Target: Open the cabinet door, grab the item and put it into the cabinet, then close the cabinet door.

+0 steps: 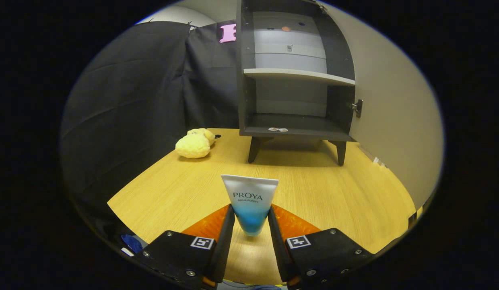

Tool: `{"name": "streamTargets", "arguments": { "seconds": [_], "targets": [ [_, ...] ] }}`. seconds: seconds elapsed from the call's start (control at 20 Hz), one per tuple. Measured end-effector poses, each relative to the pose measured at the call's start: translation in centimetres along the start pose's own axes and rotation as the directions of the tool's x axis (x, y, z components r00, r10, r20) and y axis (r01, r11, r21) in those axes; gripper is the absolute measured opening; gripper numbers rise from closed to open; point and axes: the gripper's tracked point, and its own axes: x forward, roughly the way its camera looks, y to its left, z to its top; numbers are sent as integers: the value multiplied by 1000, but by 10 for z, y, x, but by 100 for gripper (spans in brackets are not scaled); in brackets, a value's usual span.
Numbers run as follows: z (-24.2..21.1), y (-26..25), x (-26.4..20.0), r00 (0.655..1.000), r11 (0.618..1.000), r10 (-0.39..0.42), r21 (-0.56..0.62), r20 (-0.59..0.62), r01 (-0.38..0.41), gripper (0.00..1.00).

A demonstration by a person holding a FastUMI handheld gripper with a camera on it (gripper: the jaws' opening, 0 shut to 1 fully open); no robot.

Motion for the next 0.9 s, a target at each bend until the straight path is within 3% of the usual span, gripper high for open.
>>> {"name": "streamTargets", "arguments": {
  "seconds": [0.9],
  "targets": [
    [83,-24,28,989,1000,-13,-6,146,14,51]
  ]
}}
